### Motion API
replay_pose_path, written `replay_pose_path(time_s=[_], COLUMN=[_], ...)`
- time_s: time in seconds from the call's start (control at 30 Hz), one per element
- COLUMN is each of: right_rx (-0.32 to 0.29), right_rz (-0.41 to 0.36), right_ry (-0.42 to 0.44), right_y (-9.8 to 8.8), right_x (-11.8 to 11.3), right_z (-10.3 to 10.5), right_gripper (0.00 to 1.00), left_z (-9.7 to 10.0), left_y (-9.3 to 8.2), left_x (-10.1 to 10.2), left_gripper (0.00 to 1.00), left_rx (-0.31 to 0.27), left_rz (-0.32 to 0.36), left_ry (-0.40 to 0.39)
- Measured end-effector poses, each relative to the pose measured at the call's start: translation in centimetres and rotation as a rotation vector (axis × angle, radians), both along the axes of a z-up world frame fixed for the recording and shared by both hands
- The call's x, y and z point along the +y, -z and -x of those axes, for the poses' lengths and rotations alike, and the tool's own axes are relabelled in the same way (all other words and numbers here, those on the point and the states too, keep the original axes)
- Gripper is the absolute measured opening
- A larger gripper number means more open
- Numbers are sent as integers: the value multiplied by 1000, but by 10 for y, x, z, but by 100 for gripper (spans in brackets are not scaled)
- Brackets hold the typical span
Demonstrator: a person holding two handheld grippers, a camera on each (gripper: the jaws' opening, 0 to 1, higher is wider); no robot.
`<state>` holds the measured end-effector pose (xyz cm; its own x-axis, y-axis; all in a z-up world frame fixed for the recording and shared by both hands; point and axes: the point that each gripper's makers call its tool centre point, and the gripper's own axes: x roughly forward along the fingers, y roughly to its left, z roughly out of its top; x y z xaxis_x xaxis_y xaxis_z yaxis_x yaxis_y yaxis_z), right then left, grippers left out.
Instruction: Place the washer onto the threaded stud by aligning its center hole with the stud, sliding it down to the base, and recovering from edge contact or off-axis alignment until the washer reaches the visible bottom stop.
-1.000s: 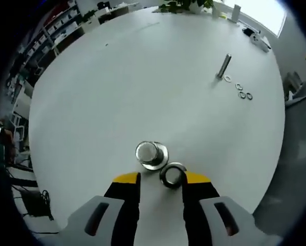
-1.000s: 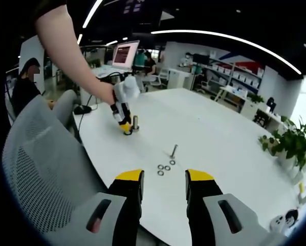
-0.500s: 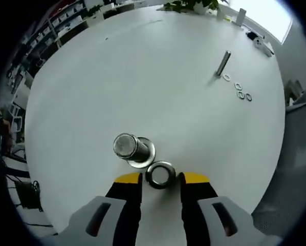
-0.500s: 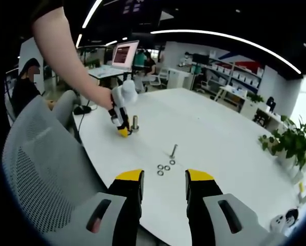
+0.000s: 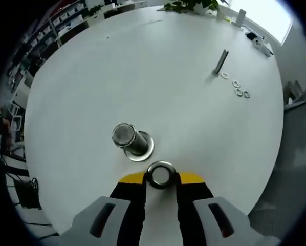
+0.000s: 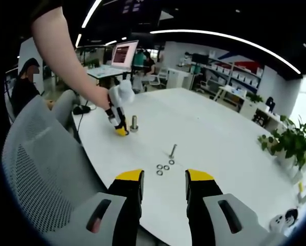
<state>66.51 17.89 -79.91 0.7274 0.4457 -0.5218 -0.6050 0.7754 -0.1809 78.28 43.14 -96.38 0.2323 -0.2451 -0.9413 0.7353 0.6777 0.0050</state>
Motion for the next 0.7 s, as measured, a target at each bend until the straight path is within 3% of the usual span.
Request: replay_pose_path(time_s=[0.3,0.7], right_rx=[0,-4], right_rz=[0,2], right_ry=[0,7], right_y=[0,-1], right_x=[0,-1], right_z=[0,-1], right_gripper=[34,34], left_z=[11,10], left_y=[0,1], left_x=[4,3], left_gripper=[21,26], left_rx=[10,53], left_rz=[-29,-62], left_ry=[97,113])
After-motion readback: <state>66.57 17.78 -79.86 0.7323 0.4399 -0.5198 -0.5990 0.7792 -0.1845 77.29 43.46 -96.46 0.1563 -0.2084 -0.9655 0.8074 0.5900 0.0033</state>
